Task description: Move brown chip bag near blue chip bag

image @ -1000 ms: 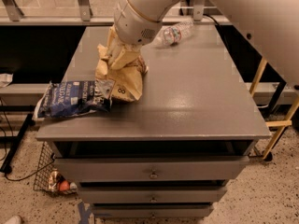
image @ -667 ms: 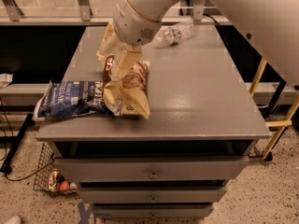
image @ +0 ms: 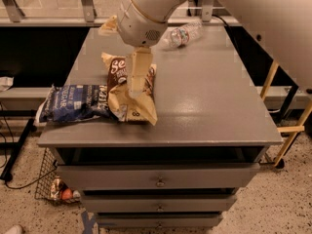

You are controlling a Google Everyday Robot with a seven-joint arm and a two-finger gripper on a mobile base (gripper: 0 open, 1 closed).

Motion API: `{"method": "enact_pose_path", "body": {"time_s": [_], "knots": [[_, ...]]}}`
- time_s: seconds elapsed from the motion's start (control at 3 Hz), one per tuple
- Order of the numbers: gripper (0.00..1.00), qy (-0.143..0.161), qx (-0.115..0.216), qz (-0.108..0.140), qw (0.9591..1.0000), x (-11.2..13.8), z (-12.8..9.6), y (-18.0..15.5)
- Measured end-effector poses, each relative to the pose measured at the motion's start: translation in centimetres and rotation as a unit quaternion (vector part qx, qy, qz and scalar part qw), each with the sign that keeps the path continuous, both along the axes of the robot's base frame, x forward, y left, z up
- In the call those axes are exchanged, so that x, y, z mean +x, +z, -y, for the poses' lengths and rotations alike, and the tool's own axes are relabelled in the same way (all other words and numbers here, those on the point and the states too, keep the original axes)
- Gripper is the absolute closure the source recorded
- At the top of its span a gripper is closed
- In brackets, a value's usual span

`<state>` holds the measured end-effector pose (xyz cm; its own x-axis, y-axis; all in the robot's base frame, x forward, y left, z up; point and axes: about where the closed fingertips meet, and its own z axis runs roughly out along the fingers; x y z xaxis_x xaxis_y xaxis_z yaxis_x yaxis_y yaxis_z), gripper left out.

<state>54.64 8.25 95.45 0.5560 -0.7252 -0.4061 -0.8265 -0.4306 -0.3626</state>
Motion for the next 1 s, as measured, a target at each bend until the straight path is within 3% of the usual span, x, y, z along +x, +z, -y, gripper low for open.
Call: {"method": "enact_pose_path", "body": {"time_s": [0.33,0.67,1.0], "knots": [[0.00,-0.029,-0.011,0.005,0.9995,0.2,3.3,1.0],[0.00,-0.091,-0.025,0.010,0.9955,0.1,8.9,2.1],[0.00,-0.164,-0.033,0.002,0.9860,0.3,14.9,2.2]]}}
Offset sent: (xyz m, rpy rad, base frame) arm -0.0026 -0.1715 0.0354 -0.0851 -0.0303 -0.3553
